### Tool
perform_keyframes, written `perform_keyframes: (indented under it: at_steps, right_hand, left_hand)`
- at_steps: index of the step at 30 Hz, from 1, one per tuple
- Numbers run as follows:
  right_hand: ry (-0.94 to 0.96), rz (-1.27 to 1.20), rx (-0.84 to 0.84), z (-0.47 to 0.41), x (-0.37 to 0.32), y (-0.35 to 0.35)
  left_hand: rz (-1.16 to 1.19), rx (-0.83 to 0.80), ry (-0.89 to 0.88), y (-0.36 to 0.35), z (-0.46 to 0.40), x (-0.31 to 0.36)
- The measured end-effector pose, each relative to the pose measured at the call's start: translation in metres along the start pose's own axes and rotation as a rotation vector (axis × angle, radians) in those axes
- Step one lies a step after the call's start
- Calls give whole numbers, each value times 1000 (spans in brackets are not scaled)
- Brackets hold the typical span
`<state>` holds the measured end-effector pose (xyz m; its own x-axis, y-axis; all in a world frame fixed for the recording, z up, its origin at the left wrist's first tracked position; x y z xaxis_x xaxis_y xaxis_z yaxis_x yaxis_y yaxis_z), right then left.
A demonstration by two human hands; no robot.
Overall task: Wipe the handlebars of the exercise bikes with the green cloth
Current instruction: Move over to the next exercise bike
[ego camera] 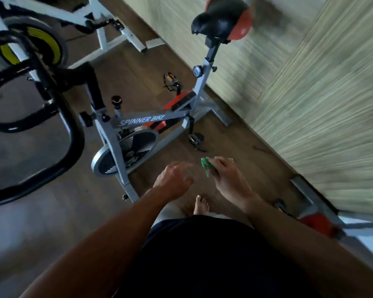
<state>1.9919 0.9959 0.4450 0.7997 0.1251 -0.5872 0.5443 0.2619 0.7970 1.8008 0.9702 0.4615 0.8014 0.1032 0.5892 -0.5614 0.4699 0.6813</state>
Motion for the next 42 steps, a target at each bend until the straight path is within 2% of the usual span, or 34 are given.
perform_keyframes:
  at_steps: [3,10,22,35,42]
  right_hand:
    - [-155,1,24,6,20,13]
    - [-498,-80,231,30,58,27]
    - [-1059,-202,712,77,52,22]
    - [-1486,-256,1085,169,-15,-44]
    - [-1660,-306,1239,205,-65,-83]
  left_hand:
    - [-43,-99,-83,3,-24,27]
    - [-104,-311,-323,-3,-92,79]
    - [-449,-698,-907,-29,-161,148]
    - [-678,-1062,-1365,-105,-83,193]
    - [-749,-1198,-1550,-131,-18,181]
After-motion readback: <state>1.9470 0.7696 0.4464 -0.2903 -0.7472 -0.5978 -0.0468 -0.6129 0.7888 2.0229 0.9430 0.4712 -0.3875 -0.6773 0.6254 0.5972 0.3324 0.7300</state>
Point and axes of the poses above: each hand's wrist, its own z-axis away from the middle knuckle, its own y-axis out of the back of the hand, x = y × z, the point moved 3 cm from there along -z, towards the middle knuckle, and after that the axes turned 13 degrees about -y, right-handed, at the moved point
